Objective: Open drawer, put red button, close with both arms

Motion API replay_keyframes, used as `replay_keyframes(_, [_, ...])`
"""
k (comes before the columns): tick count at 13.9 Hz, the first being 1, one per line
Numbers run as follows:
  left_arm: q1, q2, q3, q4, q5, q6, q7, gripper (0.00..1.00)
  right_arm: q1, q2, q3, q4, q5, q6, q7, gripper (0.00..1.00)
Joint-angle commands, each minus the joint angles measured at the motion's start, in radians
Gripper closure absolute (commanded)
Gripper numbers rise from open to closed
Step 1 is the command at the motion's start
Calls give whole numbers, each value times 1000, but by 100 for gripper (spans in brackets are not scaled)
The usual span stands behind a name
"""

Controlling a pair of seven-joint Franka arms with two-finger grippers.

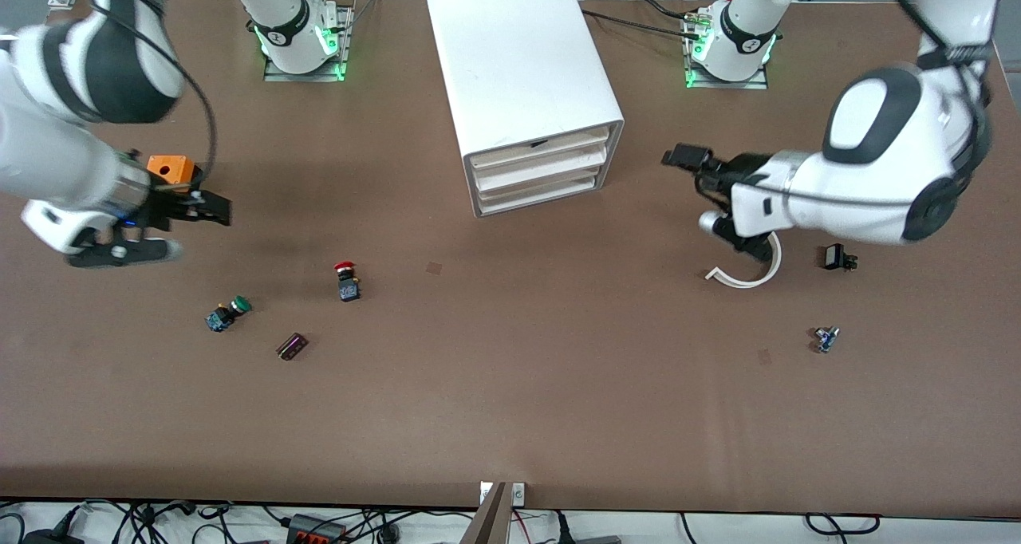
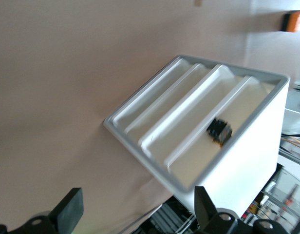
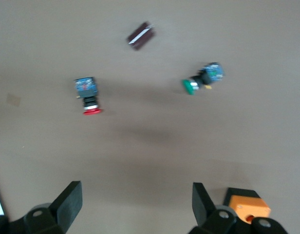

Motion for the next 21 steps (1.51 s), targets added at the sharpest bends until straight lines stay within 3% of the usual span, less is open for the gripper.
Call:
replay_keyframes(1, [4,88,-5,-44,-164,103,233,0,6,68,-5,36,46,7,-3,0])
replay_keyframes(3, [8,128,-5,-118,-299,143,410,0,2,146,-6,46,129,67,-9,0])
replay_keyframes(8, [-26,145,-22,-347,-514,246,582,0,53,317,-5,115,129,181,-7,0])
replay_keyframes(11, [-69,164,-50,-377,-545,268,582,21,84,381,-6,127,124,231,-7,0])
replay_keyframes(14, [-72,182,-56,-405,-557,286,654,25,101,452,-5,141,127,314,-7,0])
replay_keyframes(16, [-75,179,-80,-443,-594,291,688,34,131,482,-5,141,123,345,-7,0])
replay_keyframes(20, [-91,185,-84,-450,-610,311,722,82,151,501,-5,141,88,345,-20,0])
replay_keyframes(21, [-91,185,-84,-450,-611,311,722,88,151,509,-5,139,80,339,-21,0])
